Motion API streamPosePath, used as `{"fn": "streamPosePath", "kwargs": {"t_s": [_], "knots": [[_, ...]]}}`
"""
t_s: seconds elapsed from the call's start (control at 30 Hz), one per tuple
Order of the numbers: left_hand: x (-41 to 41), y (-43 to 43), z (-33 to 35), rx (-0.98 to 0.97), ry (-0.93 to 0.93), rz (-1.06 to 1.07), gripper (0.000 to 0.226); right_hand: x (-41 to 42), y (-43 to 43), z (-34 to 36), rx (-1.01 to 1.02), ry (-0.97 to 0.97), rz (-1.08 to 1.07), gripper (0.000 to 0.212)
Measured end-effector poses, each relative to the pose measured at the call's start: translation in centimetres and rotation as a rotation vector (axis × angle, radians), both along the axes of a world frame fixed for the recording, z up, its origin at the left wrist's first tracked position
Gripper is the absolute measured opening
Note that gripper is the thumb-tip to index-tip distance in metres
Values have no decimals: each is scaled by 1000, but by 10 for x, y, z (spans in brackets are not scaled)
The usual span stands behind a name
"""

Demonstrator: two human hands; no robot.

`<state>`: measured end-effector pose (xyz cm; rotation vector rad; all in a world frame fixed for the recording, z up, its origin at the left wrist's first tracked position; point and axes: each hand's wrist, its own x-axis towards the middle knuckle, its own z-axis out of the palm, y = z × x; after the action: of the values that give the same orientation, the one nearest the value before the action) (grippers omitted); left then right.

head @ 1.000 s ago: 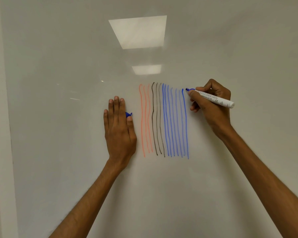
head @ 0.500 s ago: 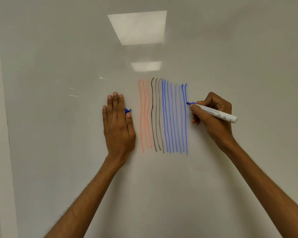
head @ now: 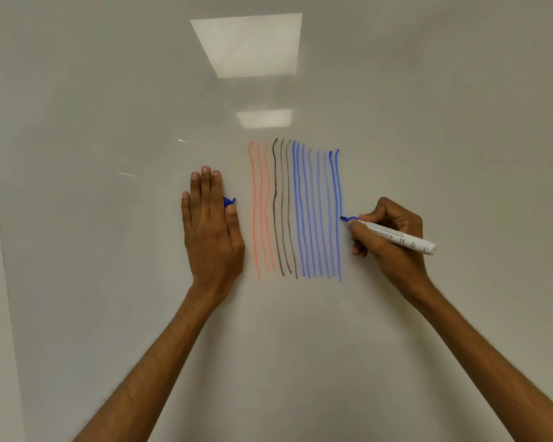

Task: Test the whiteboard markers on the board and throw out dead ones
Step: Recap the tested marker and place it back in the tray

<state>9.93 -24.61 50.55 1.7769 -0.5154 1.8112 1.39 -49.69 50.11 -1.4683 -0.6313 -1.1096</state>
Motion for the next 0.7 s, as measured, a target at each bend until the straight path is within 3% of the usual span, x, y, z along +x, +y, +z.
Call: {"fn": "streamPosePath", "kwargs": {"t_s": [0.7], "knots": [[2,1,-2,-2,-8,-5,53,-7,-9,-46,-80,134,22,30]]}}
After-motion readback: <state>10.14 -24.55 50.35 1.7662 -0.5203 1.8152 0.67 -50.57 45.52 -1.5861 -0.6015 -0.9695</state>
